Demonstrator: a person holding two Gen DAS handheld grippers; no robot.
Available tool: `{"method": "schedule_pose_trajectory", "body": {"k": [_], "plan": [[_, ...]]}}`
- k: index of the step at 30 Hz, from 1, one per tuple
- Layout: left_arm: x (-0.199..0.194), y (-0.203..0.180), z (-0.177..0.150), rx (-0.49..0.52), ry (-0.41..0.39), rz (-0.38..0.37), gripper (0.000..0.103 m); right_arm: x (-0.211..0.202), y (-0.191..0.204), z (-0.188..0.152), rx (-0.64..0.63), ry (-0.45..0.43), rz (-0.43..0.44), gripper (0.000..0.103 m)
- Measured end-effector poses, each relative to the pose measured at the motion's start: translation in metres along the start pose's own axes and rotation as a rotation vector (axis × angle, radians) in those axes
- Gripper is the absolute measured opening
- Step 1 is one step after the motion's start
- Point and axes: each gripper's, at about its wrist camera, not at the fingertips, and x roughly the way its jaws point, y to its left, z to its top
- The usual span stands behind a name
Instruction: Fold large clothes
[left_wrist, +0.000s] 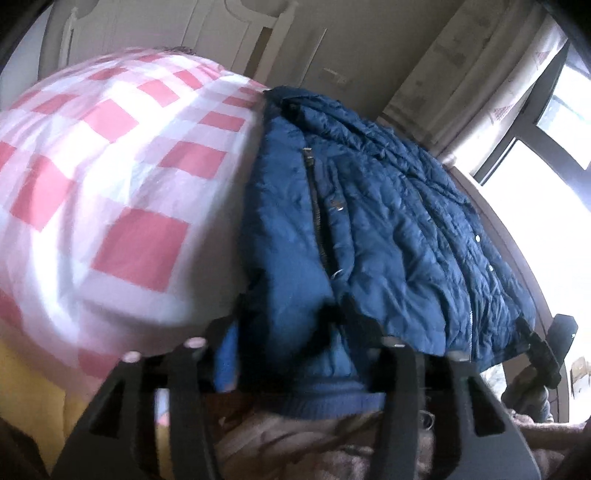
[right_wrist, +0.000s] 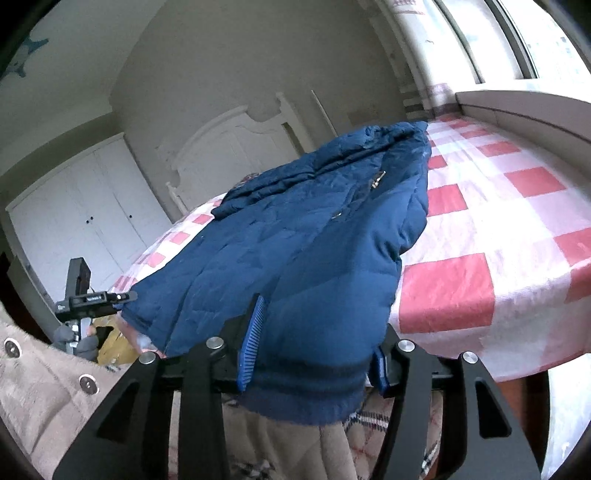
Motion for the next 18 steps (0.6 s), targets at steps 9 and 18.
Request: {"method": "schedule_pose_trajectory", "body": {"k": [9, 18], "plan": [[0.001, 0.003, 0.01, -0.019, -0.025, -0.119, 0.013, 0.017, 0.013, 0.006, -0.066, 0.026, -0.067, 0.052], [-0.134, 0.002, 0.042, -0.14, -0.327, -0.525, 0.011, -0.058, 0.048, 0.037, -0.069, -0.228, 0.189, 0.032]]}}
